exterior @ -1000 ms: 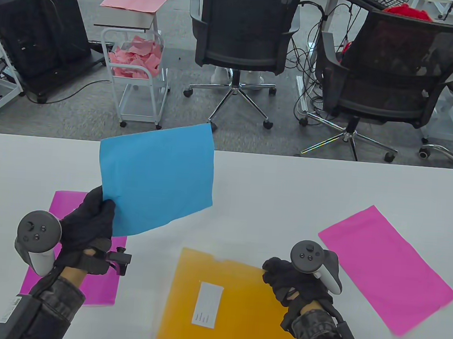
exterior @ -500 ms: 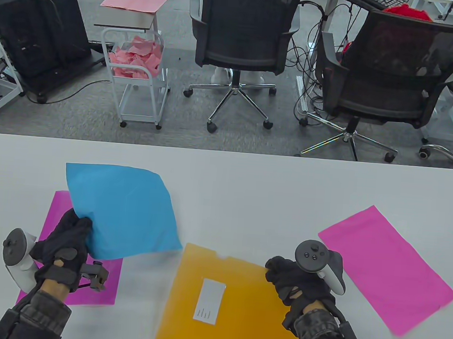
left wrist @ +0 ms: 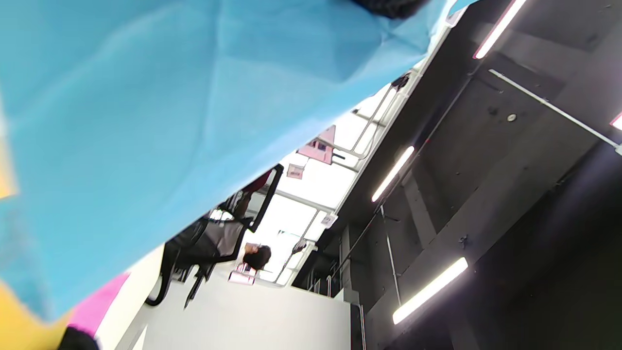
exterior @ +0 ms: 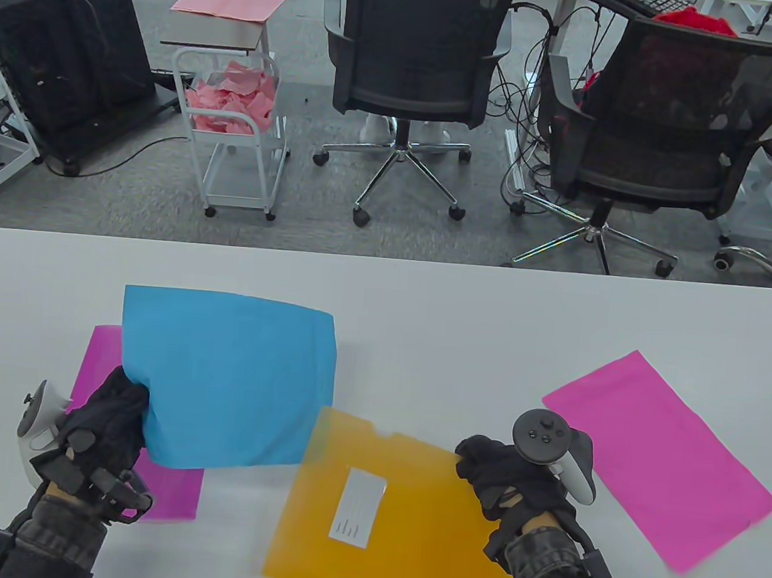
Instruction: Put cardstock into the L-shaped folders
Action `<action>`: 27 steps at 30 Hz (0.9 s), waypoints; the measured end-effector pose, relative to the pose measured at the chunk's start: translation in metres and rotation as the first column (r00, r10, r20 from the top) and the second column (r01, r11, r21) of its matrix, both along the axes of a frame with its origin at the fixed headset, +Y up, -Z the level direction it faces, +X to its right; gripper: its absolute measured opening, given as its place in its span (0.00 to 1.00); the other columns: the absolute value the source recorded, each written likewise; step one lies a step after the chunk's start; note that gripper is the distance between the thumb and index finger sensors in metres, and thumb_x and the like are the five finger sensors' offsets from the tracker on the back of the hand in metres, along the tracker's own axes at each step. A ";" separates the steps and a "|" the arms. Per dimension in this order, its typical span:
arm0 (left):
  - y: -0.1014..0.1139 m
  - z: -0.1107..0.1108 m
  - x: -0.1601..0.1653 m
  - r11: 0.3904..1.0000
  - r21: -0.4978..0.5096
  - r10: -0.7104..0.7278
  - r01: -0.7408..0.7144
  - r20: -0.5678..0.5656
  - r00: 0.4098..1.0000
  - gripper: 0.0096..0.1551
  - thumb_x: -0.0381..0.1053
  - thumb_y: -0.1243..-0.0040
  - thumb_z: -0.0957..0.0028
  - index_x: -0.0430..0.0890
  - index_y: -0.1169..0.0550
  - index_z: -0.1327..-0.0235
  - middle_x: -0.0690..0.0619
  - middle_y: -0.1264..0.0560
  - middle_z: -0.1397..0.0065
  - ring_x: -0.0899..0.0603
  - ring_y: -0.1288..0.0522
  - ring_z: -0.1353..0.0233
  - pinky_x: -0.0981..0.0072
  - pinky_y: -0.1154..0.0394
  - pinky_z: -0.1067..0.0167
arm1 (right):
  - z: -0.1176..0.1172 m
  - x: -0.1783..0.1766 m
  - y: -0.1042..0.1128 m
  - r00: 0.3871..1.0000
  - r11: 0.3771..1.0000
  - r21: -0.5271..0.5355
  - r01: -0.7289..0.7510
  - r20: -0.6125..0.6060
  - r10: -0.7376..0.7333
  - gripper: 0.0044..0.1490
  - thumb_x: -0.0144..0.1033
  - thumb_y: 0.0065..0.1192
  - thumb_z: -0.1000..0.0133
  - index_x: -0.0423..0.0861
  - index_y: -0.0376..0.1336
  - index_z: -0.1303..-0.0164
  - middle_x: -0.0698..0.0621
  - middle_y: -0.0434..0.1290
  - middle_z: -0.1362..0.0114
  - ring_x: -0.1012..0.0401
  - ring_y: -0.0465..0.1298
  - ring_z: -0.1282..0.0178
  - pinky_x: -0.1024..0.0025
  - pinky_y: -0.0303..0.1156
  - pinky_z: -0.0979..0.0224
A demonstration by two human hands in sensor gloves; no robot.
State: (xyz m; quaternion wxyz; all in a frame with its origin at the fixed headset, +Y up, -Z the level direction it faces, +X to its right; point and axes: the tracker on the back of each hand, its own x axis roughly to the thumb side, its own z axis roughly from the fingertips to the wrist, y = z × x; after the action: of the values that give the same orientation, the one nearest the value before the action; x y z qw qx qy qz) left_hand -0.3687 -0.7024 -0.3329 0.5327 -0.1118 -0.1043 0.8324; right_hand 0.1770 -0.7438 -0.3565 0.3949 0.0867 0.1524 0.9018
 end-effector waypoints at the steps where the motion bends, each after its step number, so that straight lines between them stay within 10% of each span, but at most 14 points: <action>1: -0.004 -0.001 0.000 1.000 -0.018 -0.001 0.001 0.020 1.000 0.22 0.50 0.44 0.51 0.63 0.25 0.42 0.58 0.17 0.44 0.49 0.12 0.53 0.46 0.22 0.38 | 0.000 0.000 0.000 1.000 1.000 0.001 0.012 0.003 -0.012 0.28 0.42 0.64 0.56 0.46 0.62 0.48 0.39 0.75 0.57 0.53 0.81 0.79 0.63 0.79 0.80; 10: -0.023 -0.004 0.004 0.910 -0.168 -0.370 0.379 0.083 0.925 0.23 0.49 0.44 0.49 0.58 0.25 0.40 0.54 0.17 0.45 0.47 0.12 0.54 0.45 0.22 0.40 | 0.001 0.000 -0.002 0.998 0.998 -0.008 0.055 0.020 -0.054 0.28 0.42 0.63 0.55 0.46 0.61 0.47 0.39 0.75 0.57 0.54 0.81 0.79 0.65 0.79 0.79; 16: -0.028 -0.006 0.020 0.592 -0.168 -0.769 0.788 0.176 0.615 0.25 0.51 0.40 0.50 0.52 0.27 0.38 0.52 0.17 0.46 0.46 0.11 0.56 0.45 0.21 0.44 | 0.002 -0.001 0.002 0.997 0.999 0.028 0.038 0.059 -0.039 0.28 0.42 0.63 0.56 0.45 0.62 0.47 0.39 0.75 0.58 0.54 0.81 0.79 0.65 0.79 0.80; 25: -0.034 0.003 0.100 0.446 0.040 -0.845 0.894 0.347 0.406 0.22 0.55 0.34 0.52 0.50 0.22 0.47 0.49 0.15 0.49 0.42 0.10 0.56 0.44 0.21 0.46 | 0.009 -0.025 0.015 0.994 0.987 0.154 0.054 0.088 -0.068 0.28 0.43 0.63 0.57 0.45 0.63 0.49 0.41 0.75 0.60 0.57 0.81 0.82 0.68 0.79 0.83; 27: -0.033 0.004 0.108 0.343 0.091 -0.874 0.935 0.397 0.282 0.23 0.58 0.37 0.51 0.50 0.22 0.46 0.48 0.15 0.46 0.41 0.10 0.54 0.43 0.22 0.44 | 0.009 -0.029 0.018 0.998 0.982 0.183 0.038 0.040 -0.046 0.27 0.42 0.63 0.57 0.46 0.64 0.49 0.40 0.76 0.60 0.57 0.81 0.83 0.68 0.79 0.83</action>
State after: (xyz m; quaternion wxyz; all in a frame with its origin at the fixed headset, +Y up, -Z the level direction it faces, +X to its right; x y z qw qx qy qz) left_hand -0.2610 -0.7357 -0.3287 0.8679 -0.3507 -0.0555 0.3475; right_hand 0.1481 -0.7262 -0.3471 0.4073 0.1057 0.0587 0.9052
